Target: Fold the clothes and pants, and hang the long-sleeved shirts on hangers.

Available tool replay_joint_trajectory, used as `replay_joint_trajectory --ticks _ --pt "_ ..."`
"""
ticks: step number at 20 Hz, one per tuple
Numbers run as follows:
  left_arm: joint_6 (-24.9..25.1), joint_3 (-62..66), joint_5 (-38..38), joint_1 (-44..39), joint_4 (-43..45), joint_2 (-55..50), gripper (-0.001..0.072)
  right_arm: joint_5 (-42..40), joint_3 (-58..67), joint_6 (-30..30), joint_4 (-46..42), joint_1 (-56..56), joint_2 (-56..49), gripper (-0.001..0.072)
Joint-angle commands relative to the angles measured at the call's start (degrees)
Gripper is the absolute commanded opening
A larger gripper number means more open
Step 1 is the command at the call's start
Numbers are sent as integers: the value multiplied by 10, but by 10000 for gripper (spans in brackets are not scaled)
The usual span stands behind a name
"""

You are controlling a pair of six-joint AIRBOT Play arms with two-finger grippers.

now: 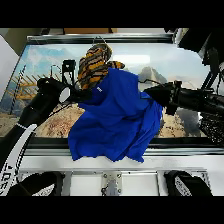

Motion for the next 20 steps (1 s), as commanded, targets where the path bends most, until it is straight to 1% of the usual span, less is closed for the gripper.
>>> replay_joint_trajectory --ticks 1,5,8,10,12,15,18,20 --pt "14 1 3 15 -5 8 12 26 0 10 -39 0 0 1" --pt "30 1 -3 40 -17 24 13 31 0 17 -67 0 0 2" --pt "49 1 -12 40 -17 25 12 37 0 17 -62 0 0 1" --pt "49 1 -12 39 -17 22 12 41 0 18 -60 0 2 1" --pt "49 1 -12 39 -18 21 12 27 0 17 -36 0 7 1" --pt "49 1 -11 39 -29 21 12 -21 0 12 10 0 19 1" --pt "54 1 -6 39 -32 21 12 -12 0 13 38 0 21 1" --pt "61 1 -7 41 -31 21 12 3 0 19 36 0 21 1"
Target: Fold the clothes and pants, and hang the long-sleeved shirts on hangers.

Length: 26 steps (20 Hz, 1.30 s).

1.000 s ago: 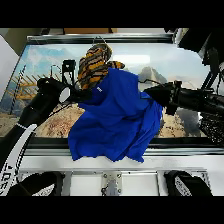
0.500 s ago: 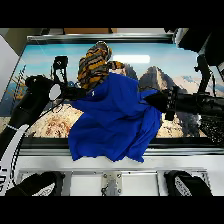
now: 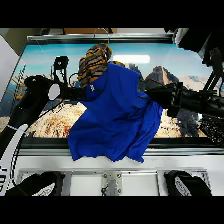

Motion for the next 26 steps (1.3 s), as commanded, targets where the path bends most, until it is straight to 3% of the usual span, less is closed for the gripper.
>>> replay_joint_trajectory --ticks 1,11,20,22,26 --pt "10 0 2 2 -3 0 12 16 0 15 13 0 2 1" --pt "35 0 -7 29 -3 0 12 47 0 68 -119 0 22 1" --pt "49 2 -12 30 -1 3 12 68 0 66 -136 0 24 1" --pt "55 17 -16 22 -3 20 12 62 -2 40 -149 0 24 1" --pt "71 60 -47 -14 -2 78 12 30 -51 -52 -90 -1 22 0"
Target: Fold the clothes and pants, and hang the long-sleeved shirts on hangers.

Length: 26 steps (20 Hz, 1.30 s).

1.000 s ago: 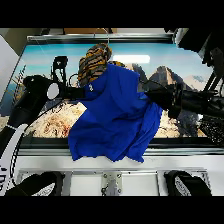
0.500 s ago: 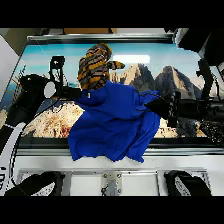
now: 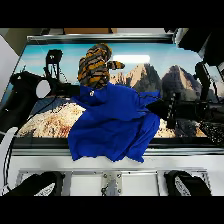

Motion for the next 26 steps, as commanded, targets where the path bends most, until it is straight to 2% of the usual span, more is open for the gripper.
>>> replay_joint_trajectory --ticks 1,4,6,9,12,15,19,22,26 --pt "16 36 -41 -36 3 49 11 -26 -54 -98 75 -1 -3 1" --pt "18 63 -90 -80 4 88 12 -23 -127 -200 203 -11 -15 1" --pt "18 83 -114 -109 16 108 11 -15 -161 -243 254 -16 -30 1" --pt "15 143 -180 -161 96 106 11 59 -172 -283 314 -16 -70 1" --pt "16 231 -242 -194 122 64 11 68 -171 -284 333 -8 -86 1" --pt "16 302 -254 -218 122 10 12 73 -170 -283 339 20 -79 1" --pt "42 384 -288 -235 124 -55 12 72 -163 -283 371 42 -67 1" --pt "50 413 -307 -234 123 -78 12 70 -145 -267 373 43 -67 1" --pt "50 389 -299 -234 122 -55 12 57 -139 -266 373 43 -67 1"
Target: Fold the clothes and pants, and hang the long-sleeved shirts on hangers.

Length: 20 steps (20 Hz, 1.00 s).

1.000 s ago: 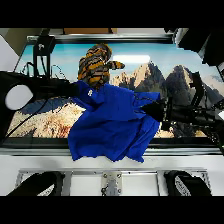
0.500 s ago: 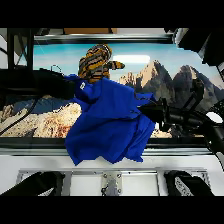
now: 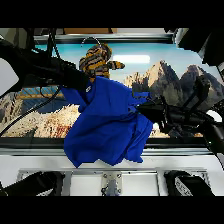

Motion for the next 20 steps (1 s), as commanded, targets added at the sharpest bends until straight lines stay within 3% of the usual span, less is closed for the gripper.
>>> replay_joint_trajectory --ticks 1,3,4,11,14,16,20 --pt "4 -8 2 -1 -8 16 26 -8 6 4 8 2 1 1" --pt "3 -12 20 -1 -24 36 518 -8 6 4 8 2 1 1" --pt "-1 -12 28 -1 -36 44 557 -8 6 4 8 2 1 1" --pt "-12 -12 56 -1 -51 91 556 -9 6 8 12 1 1 1" --pt "-29 -12 73 -1 -51 111 530 -66 31 10 16 -5 1 1" --pt "-30 -12 80 -1 -51 122 11 -97 74 15 16 -30 1 1" --pt "-29 -12 93 -1 -50 122 12 -140 182 66 -35 -146 1 1"
